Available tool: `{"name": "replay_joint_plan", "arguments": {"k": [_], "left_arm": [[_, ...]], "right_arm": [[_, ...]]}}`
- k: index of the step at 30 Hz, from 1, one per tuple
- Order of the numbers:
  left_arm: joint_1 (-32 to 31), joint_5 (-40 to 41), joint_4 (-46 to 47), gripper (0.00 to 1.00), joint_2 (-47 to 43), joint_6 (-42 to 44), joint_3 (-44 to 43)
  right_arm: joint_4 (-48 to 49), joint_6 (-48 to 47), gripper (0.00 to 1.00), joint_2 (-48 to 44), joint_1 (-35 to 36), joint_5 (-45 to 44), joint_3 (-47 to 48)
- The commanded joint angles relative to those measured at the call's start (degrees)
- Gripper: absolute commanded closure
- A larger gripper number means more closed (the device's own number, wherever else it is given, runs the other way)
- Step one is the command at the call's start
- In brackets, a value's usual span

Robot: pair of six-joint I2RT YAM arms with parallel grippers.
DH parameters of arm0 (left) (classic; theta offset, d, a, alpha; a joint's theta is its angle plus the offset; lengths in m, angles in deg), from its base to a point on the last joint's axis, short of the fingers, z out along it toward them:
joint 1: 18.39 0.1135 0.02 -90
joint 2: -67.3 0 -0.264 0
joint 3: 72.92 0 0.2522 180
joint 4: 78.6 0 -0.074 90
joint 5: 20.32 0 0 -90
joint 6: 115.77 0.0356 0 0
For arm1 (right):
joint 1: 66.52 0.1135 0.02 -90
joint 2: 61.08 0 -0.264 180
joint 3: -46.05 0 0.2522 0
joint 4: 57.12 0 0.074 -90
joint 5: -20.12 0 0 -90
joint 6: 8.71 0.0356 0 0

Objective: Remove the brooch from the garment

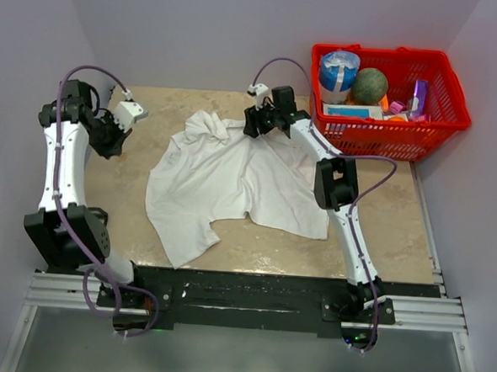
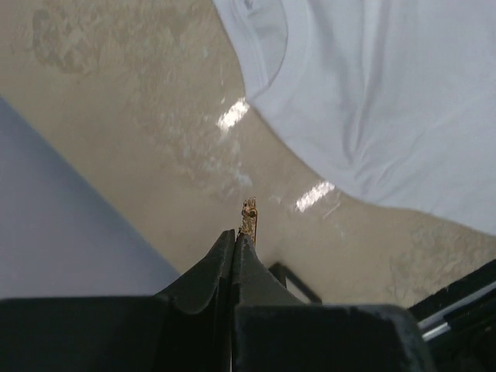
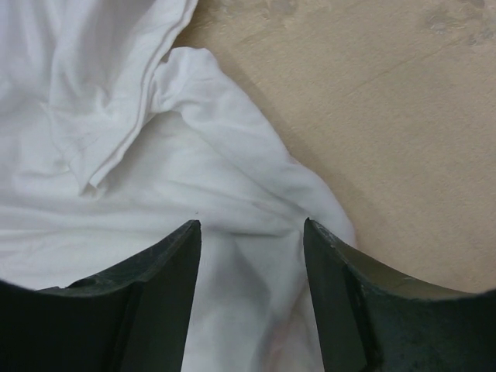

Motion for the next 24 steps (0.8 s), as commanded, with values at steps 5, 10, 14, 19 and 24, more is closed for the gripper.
{"name": "replay_joint_plan", "arguments": {"k": [5,10,14,19,24], "left_arm": [[1.24,30.08,-7.62,1.00,-15.26,2.76,9.90],[1.15,44.72,-0.41,1.00,-22.48,-8.65,23.07],[1.06,51.47,2.22,1.00,-28.71,-16.76,29.94],[1.15,58.96,11.88,1.00,-37.94,-18.18,41.81],[1.15,64.24,26.53,1.00,-44.72,-15.54,52.94]], "right_arm": [[0.69,3.99,0.23,-9.47,-0.20,7.09,-6.53],[1.05,5.13,0.19,-13.60,-0.20,11.59,-9.09],[-0.45,3.72,0.17,-18.25,-0.29,10.19,-12.86],[-6.16,4.77,0.16,-20.37,-0.11,9.21,-12.61],[-12.13,0.12,0.15,-21.17,0.94,7.37,-11.30]]}}
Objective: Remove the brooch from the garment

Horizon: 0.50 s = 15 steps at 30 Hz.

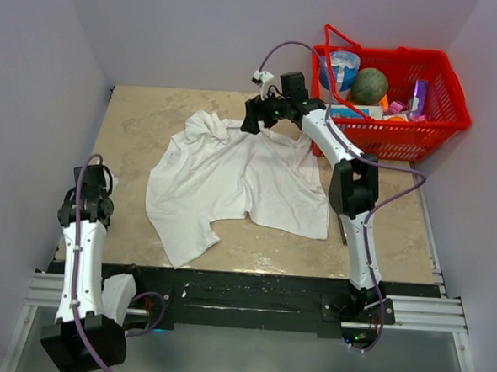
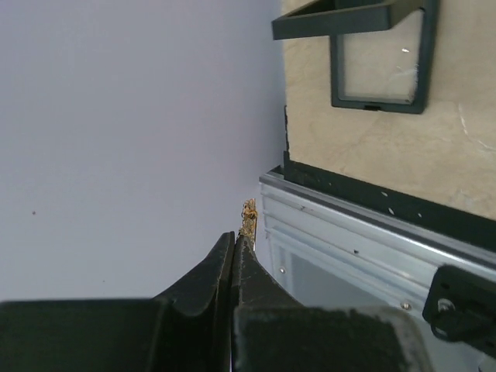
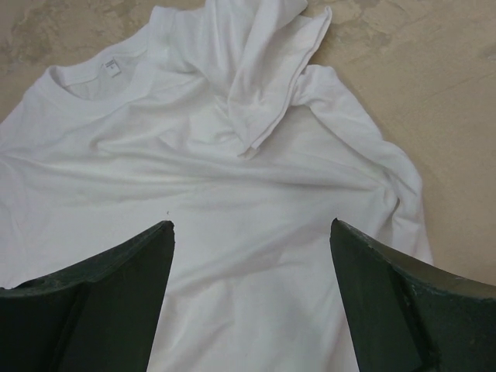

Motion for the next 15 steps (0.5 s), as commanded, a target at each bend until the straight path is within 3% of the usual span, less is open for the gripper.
{"name": "replay_joint_plan", "arguments": {"k": [1,9,15], "left_arm": [[0.21,7.55,18.09,1.00,-5.88,1.00,9.04],[0.12,11.42,42.16,1.00,-5.99,8.91,23.99],[-0.58,10.01,46.85,1.00,0.07,7.09,24.09]], "right_arm": [[-6.74,-2.70,0.15,-2.85,0.66,-1.66,2.15],[-4.73,-0.86,0.12,-3.64,2.06,-2.89,-1.01],[-4.37,-1.30,0.11,-5.05,3.47,-3.59,-2.86]]}}
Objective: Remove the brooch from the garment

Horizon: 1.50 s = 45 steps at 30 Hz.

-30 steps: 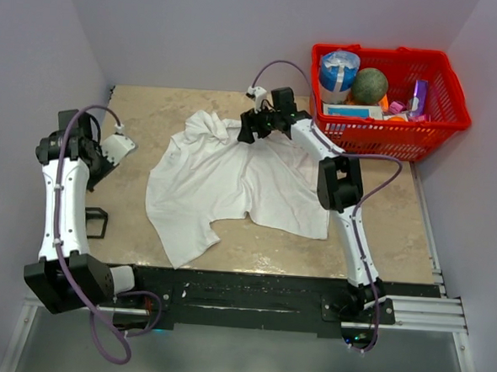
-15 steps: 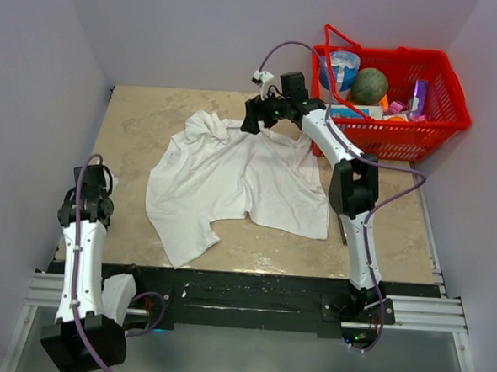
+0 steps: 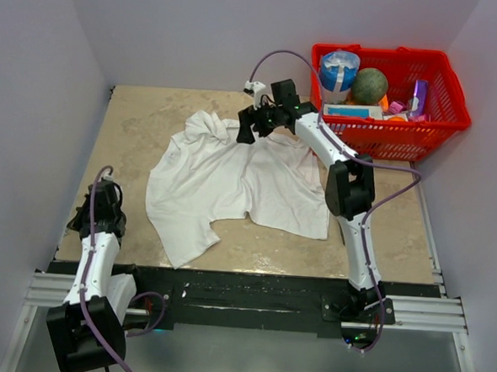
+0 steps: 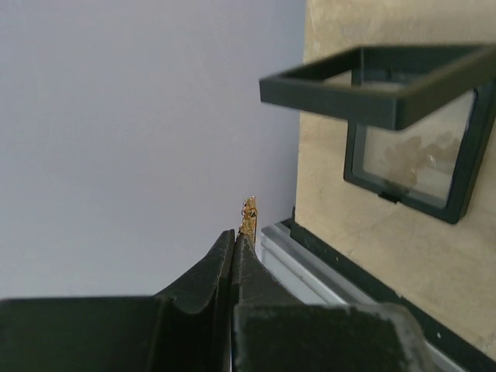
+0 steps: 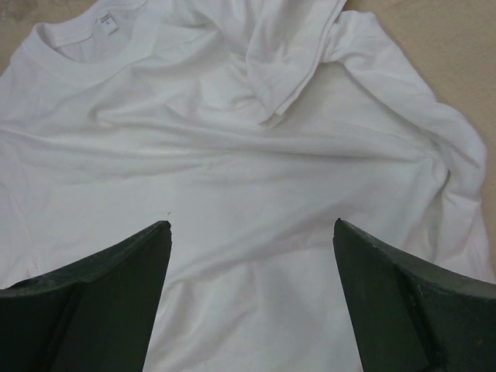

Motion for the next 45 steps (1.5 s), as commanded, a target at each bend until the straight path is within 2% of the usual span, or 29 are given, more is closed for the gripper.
{"name": "replay_joint_plan", "arguments": {"k": [1,7,17,26,45], "left_arm": [[-0.89,0.37,10.35,1.00,3.59,-0.48,-0.52],[-4.31,-2.00,11.40,1.00,8.61,-3.74,0.88],[-6.69,-1.74,16.59,1.00,15.11,-4.88,1.24],[-10.38,-0.60,17.38,1.00,21.00,-8.39,0.62],[-10.91,3.71,18.79,1.00,21.00,-7.43,-1.05]], "right_arm": [[0.20,-0.36,0.11,-4.83,1.07,-0.92,-1.52],[0.02,-0.45,0.08,-5.01,0.98,-1.54,-1.70],[0.11,-0.53,0.07,-5.36,1.51,-1.89,-2.67],[-0.33,-1.32,0.07,-4.83,1.68,-2.33,-2.14],[-0.95,-2.20,0.06,-4.31,1.77,-3.03,-2.93]]}}
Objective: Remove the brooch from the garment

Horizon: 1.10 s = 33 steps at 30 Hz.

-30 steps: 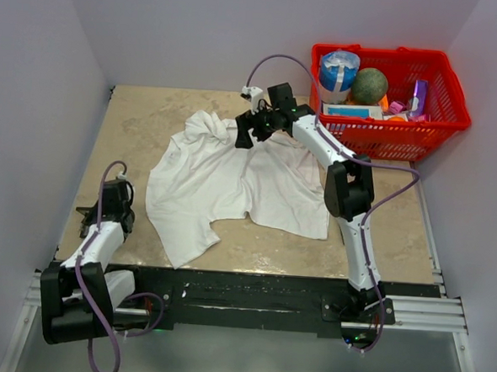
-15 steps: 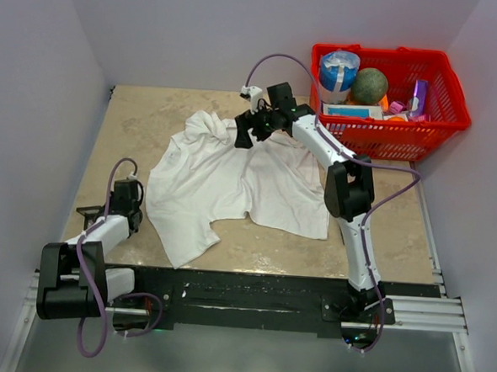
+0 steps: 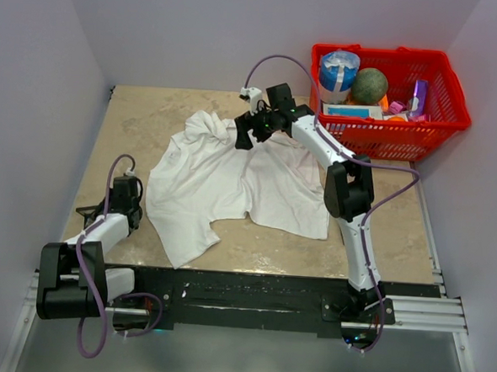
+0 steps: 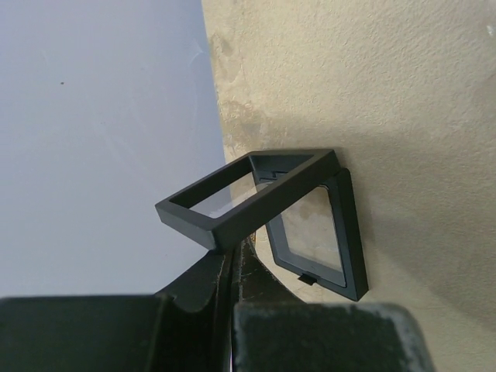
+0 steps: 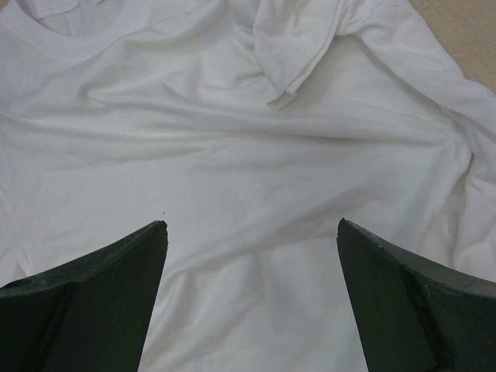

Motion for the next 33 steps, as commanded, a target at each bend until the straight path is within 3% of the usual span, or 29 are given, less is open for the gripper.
{"name": "replay_joint_plan", "arguments": {"k": [1,33], "left_arm": [[-0.37,1.92,3.33,1.00,-0.05,-1.25,-1.29],[-0.46,2.00,6.15,1.00,3.65,-1.60,0.12]], "right_arm": [[-0.03,-0.96,0.06,-3.32,0.28,-0.50,-0.07],[-0.47,-1.05,0.05,-3.14,0.37,-0.32,-0.33]]}}
